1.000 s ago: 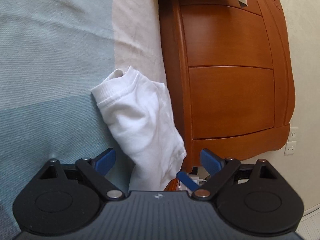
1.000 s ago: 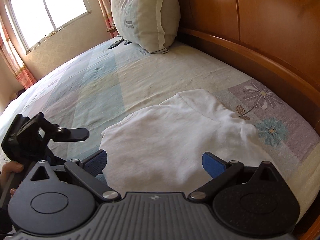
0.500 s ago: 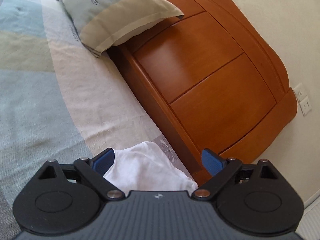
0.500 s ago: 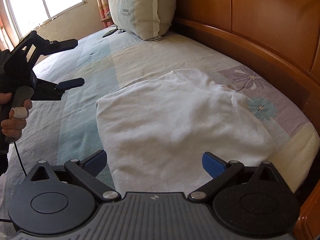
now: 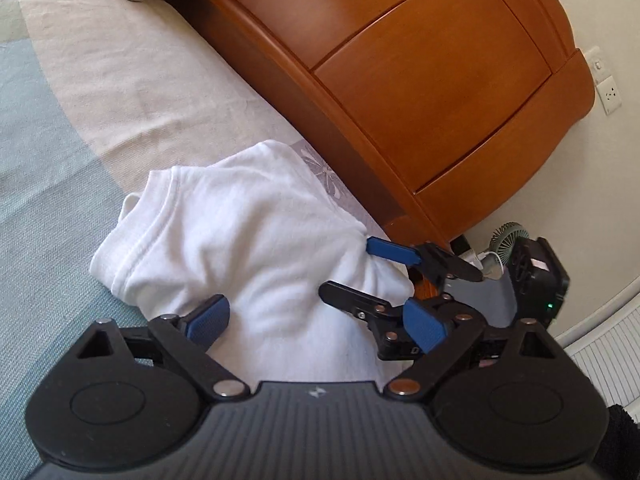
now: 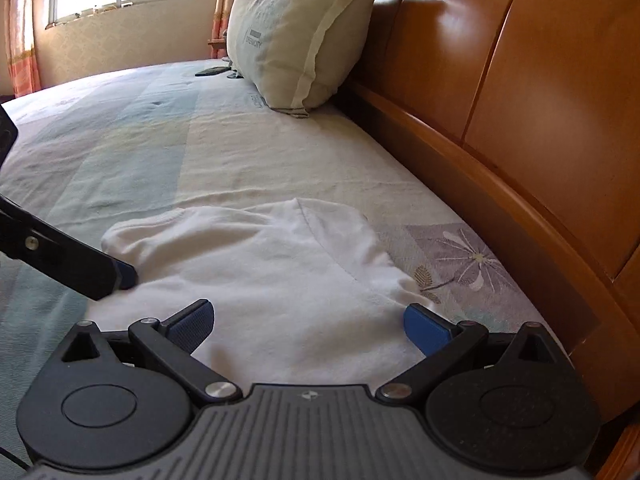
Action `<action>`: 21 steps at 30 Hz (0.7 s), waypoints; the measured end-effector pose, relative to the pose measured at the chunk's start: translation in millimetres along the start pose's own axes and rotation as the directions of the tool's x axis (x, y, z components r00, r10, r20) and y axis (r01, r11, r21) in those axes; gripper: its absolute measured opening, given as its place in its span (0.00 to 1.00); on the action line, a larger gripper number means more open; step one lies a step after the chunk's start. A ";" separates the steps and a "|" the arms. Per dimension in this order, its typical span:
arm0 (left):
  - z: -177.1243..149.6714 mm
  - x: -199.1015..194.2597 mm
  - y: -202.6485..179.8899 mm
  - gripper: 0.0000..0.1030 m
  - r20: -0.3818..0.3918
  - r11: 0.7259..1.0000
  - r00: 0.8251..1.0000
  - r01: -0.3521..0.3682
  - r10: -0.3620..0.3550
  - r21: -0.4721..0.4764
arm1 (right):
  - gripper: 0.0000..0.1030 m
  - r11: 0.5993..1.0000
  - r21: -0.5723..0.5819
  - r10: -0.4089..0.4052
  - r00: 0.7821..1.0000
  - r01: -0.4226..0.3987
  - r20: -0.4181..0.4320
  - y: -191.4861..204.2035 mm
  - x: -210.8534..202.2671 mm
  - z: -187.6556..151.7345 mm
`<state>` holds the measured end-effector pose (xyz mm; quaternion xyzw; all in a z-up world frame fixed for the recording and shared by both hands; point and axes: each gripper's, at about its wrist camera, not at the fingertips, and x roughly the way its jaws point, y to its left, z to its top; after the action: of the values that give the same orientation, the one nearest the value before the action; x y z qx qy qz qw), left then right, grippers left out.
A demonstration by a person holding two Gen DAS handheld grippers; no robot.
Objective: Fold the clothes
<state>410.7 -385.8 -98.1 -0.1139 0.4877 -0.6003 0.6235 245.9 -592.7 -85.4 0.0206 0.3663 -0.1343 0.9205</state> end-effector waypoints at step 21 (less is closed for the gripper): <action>28.9 -41.4 14.3 0.93 0.087 0.994 0.993 -0.077 0.084 -0.077 | 1.00 0.992 0.104 0.070 0.997 -0.065 -0.044 72.3 -71.0 -45.0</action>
<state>449.5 -359.4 -74.6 -0.1438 0.4849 -0.5507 0.6640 185.4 -500.4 -74.4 0.0837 0.3799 -0.1211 0.9132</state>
